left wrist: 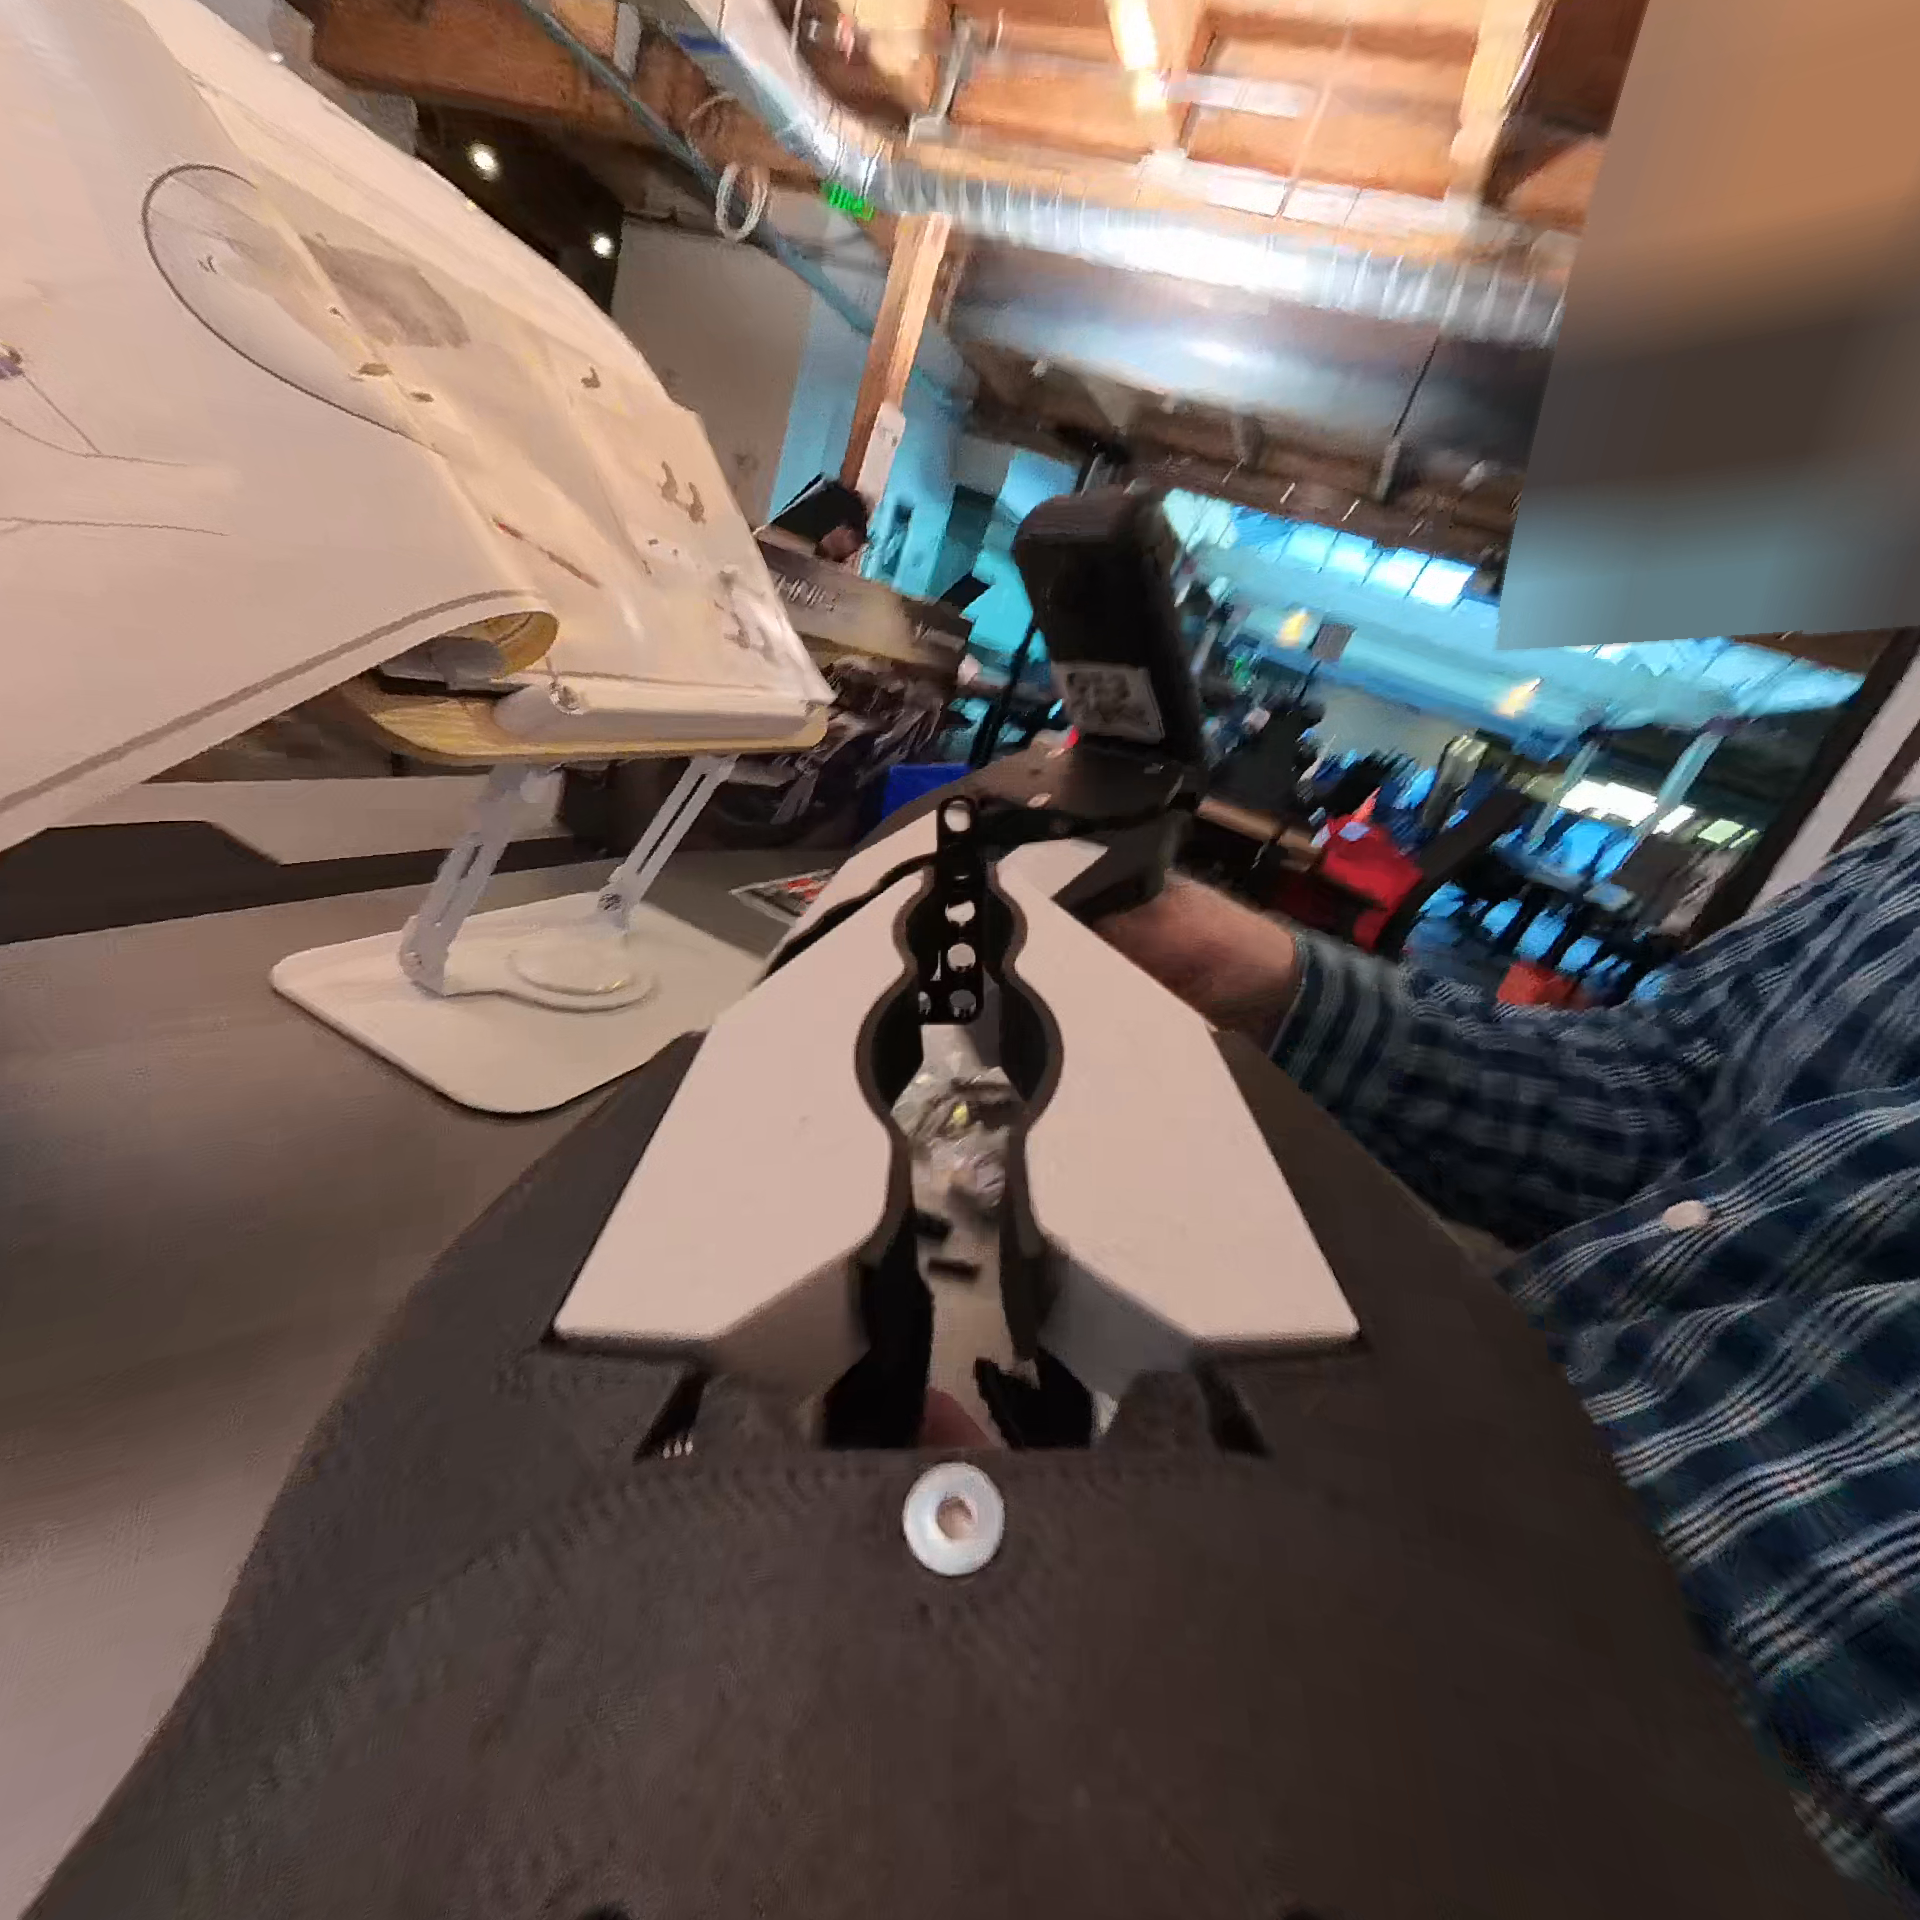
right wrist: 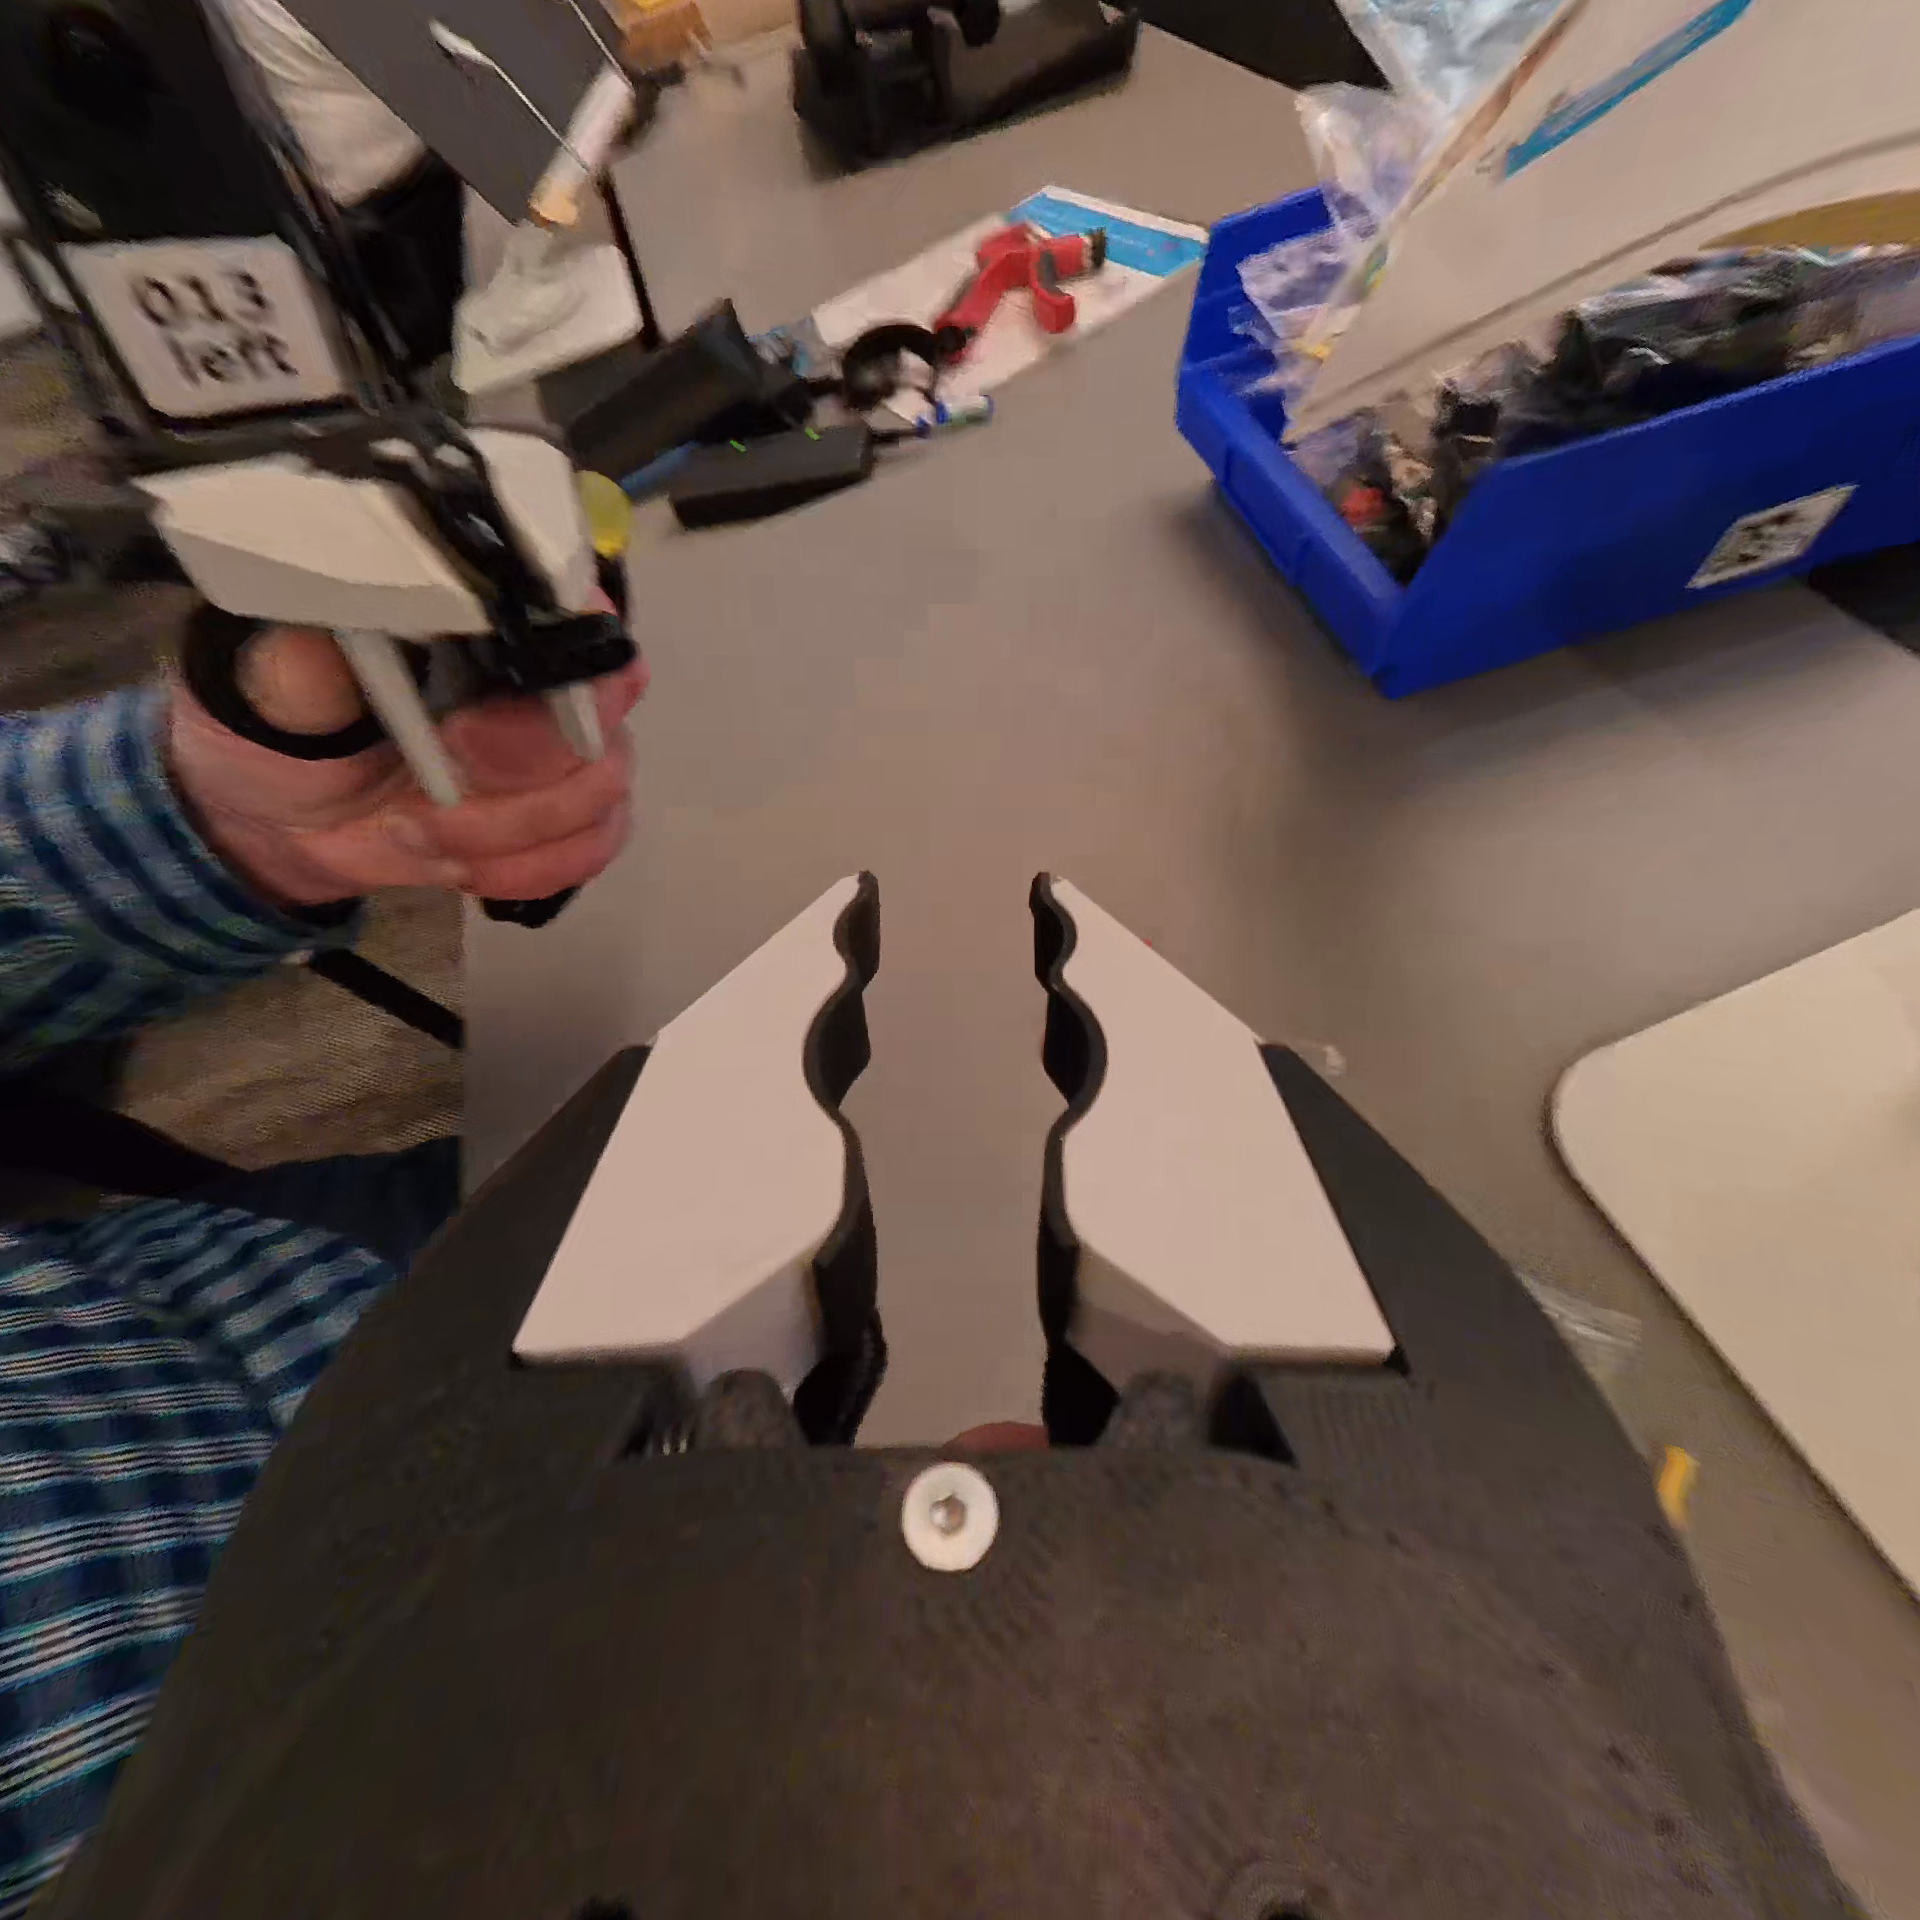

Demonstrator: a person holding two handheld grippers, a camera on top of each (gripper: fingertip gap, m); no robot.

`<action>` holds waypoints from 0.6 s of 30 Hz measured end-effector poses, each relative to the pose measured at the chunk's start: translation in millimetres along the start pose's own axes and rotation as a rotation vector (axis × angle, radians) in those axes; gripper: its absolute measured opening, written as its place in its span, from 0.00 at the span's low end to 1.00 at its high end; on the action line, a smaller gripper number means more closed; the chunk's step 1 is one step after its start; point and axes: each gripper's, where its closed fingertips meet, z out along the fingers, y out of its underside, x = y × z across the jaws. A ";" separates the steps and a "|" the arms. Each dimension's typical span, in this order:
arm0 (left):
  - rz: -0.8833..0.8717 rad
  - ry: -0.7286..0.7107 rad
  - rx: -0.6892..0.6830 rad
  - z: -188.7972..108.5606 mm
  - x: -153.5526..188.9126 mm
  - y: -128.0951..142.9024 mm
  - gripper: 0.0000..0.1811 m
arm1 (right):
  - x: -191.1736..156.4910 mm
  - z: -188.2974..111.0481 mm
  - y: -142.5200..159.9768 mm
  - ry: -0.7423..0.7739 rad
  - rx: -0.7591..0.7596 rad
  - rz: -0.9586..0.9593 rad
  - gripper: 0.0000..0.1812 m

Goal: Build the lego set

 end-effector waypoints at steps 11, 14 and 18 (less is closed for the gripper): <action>-0.303 0.167 0.377 -41.9 -8.0 -55.5 0.02 | 22.0 35.1 39.3 0.079 -0.153 0.008 0.16; -0.316 0.171 0.384 -43.8 -11.2 -54.1 0.02 | 33.0 59.2 71.0 0.136 -0.283 -0.006 0.18; -0.332 0.172 0.379 -42.7 -13.5 -49.7 0.02 | 42.7 78.6 93.7 0.233 -0.382 -0.040 0.17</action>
